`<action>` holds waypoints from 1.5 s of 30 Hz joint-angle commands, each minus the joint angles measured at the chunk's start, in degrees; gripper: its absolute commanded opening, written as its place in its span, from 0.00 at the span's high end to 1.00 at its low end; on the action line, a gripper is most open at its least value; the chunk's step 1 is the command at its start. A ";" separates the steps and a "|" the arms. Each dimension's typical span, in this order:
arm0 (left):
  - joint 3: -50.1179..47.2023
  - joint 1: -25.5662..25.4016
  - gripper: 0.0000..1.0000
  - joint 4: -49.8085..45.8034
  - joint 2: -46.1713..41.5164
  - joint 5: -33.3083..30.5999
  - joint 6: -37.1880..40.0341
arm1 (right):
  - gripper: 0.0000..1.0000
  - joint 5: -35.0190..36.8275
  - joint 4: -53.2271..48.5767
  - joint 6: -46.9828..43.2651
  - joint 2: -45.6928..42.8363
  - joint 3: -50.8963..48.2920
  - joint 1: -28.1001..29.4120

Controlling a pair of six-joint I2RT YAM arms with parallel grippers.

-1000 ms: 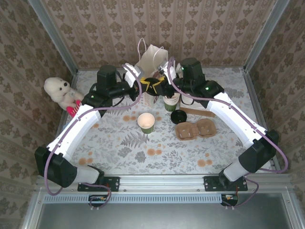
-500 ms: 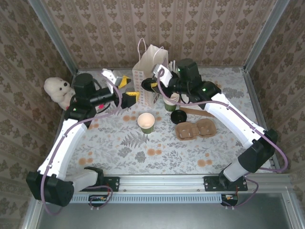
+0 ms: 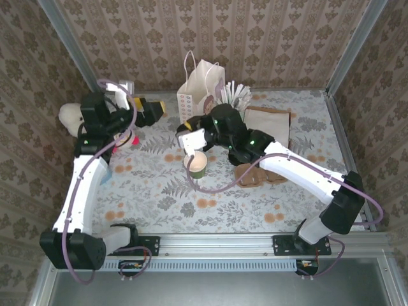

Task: Pack the takeout coffee

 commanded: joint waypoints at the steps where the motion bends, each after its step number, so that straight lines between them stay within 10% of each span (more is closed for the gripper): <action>1: 5.85 0.43 0.00 -11.67 1.68 -3.15 -2.18 | 0.92 2.02 10.58 -23.04 -1.26 -4.37 0.93; 11: 9.75 -0.15 0.00 -27.15 3.19 9.60 16.47 | 0.92 -10.78 18.32 -42.93 -3.23 -11.71 0.31; 27: 14.84 -8.86 0.09 -50.21 4.48 5.85 39.09 | 0.90 -20.71 18.01 -48.95 -5.81 -15.42 0.13; 32: 16.98 -9.77 0.32 -52.58 8.35 4.72 37.54 | 0.90 -20.10 19.32 -48.08 -6.76 -17.25 0.25; 45: 19.38 -9.94 0.47 -55.26 13.93 11.94 37.58 | 0.91 -18.09 21.83 -47.23 -8.11 -20.12 0.41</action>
